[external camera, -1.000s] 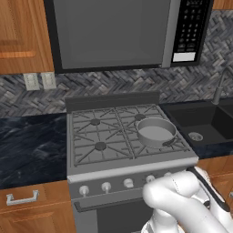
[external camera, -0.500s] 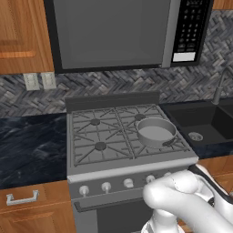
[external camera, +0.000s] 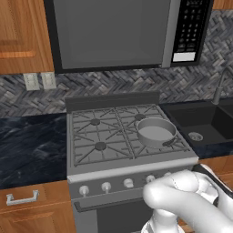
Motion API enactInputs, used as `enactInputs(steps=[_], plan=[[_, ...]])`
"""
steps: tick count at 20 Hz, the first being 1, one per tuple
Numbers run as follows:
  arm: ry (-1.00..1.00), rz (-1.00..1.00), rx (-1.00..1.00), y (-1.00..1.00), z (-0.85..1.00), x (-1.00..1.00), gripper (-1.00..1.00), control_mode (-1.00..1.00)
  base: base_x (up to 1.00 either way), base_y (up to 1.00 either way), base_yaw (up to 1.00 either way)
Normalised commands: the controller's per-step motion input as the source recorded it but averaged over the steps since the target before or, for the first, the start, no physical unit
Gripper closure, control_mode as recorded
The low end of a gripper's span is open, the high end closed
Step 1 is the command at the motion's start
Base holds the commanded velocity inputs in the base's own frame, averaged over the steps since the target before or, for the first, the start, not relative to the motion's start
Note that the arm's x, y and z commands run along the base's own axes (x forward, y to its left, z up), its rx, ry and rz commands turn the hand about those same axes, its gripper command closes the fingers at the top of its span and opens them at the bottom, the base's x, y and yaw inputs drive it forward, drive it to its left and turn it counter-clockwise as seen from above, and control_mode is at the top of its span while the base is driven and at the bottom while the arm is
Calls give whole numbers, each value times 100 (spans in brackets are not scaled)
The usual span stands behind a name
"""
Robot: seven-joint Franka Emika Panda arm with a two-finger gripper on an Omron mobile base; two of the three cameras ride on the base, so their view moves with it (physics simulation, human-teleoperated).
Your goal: Turn off the front right burner of the stove.
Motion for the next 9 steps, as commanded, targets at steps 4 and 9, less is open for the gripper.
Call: enactInputs(steps=[4,9], plan=[[0,-9,34,4,10,0,100,-100,0,0,0],[5,-10,35,2,13,0,100,-100,0,0,0]])
